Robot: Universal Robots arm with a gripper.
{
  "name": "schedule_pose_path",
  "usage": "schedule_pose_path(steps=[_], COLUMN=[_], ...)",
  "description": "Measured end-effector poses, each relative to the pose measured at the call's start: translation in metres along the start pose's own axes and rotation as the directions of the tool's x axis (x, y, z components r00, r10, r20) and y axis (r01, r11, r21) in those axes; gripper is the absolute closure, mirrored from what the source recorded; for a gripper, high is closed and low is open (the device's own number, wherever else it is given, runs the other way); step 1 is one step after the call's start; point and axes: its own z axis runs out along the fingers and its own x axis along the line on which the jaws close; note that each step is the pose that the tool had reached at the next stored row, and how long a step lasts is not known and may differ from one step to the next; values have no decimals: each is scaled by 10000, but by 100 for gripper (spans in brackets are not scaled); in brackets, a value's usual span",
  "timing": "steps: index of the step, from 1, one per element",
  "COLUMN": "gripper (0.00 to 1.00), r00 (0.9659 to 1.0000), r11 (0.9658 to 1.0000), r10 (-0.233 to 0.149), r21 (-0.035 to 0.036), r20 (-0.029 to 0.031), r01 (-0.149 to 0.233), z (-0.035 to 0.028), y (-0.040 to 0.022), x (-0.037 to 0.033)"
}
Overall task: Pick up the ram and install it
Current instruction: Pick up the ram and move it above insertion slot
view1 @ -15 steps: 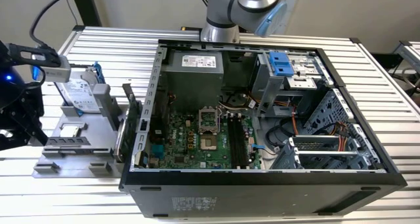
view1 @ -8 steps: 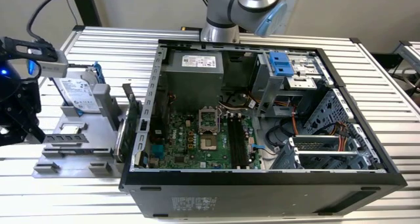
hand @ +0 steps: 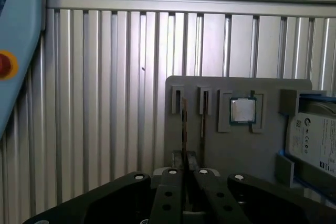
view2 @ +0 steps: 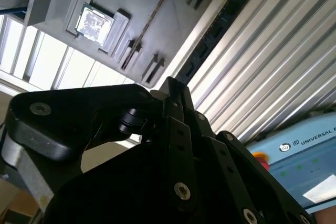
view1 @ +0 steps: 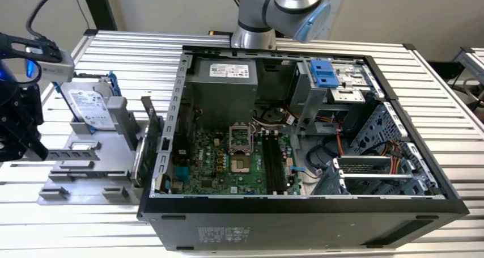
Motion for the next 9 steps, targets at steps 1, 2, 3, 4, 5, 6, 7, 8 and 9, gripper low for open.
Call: schedule_pose_path(steps=[1,2,3,4,5,6,7,8,9], gripper=[100,100,100,100,100,100,100,100,100], r00=[10000,10000,10000,10000,10000,10000,9999,9999,9998], r11=[10000,10000,10000,10000,10000,10000,9999,9999,9998], r10=[0,0,1,6,22,56,102,153,200], r21=[-1,-1,1,4,6,8,12,14,17], r20=[-1,-1,0,0,0,1,2,3,3], r01=[0,0,-1,-6,-22,-56,-102,-153,-200], z=[-15,-28,-38,-47,-56,-63,-69,-76,-83], y=[1,1,2,2,2,2,1,1,1], x=[0,0,-1,-3,-4,-4,-4,-4,-5])
